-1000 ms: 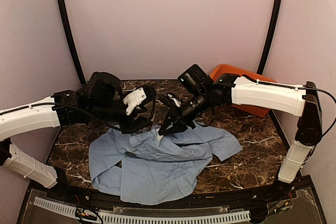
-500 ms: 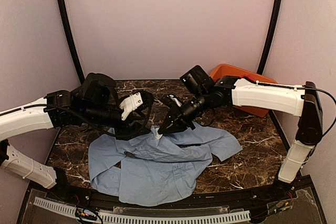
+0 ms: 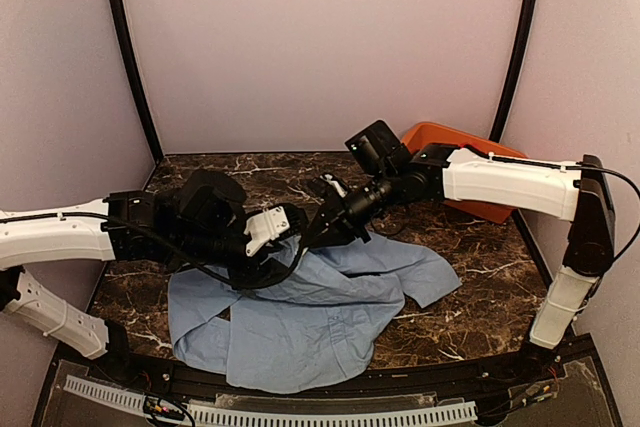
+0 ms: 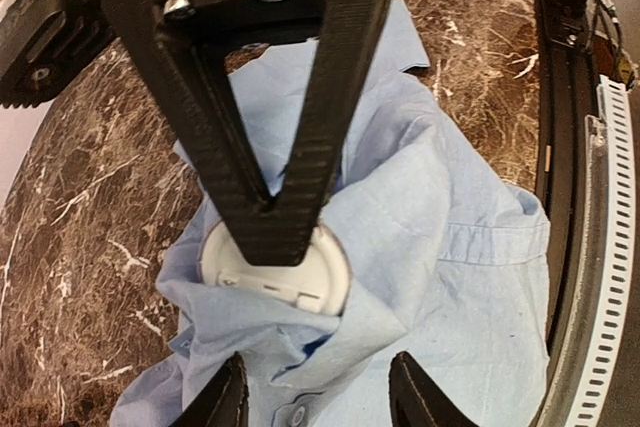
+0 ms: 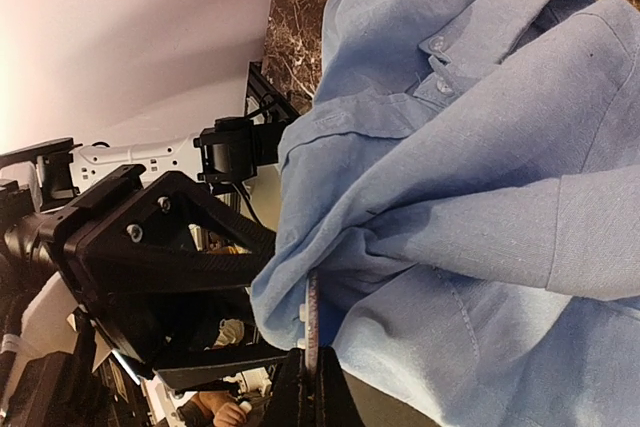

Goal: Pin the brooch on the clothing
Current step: Cross the clothing with brooches over the flattened clothing.

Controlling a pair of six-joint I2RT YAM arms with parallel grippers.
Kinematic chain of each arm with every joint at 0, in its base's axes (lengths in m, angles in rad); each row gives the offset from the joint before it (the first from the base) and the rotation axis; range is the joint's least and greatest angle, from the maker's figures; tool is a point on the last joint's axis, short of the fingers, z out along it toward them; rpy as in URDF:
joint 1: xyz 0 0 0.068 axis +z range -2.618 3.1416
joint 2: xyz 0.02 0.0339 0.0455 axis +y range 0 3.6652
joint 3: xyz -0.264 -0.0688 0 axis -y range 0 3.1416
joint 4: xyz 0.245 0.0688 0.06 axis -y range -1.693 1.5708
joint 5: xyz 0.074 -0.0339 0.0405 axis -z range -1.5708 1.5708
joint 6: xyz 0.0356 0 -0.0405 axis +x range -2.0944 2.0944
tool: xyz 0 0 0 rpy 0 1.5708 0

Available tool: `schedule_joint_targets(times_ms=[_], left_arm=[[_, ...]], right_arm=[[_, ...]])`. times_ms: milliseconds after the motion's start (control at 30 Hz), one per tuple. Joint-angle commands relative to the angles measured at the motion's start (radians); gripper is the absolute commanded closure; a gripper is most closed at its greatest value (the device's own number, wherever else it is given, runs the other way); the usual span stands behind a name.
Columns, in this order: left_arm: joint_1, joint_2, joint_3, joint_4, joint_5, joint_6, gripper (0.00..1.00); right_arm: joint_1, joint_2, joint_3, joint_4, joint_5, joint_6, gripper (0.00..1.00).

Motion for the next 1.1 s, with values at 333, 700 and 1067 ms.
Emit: schedule_joint_targets(times_ms=[333, 700, 1067], left_arm=[[-0.006, 0.023, -0.024, 0.033, -0.228, -0.074, 0.52], [-0.006, 0.026, -0.023, 0.046, -0.214, -0.086, 0.52], [-0.006, 0.029, -0.026, 0.037, -0.281, -0.095, 0.52]], right_arm=[[-0.001, -0.056, -0.062, 0.133, -0.051, 0.074, 1.00], [0.007, -0.064, -0.070, 0.167, -0.044, 0.093, 1.00], [0.040, -0.064, -0.088, 0.198, -0.094, 0.118, 1.00]])
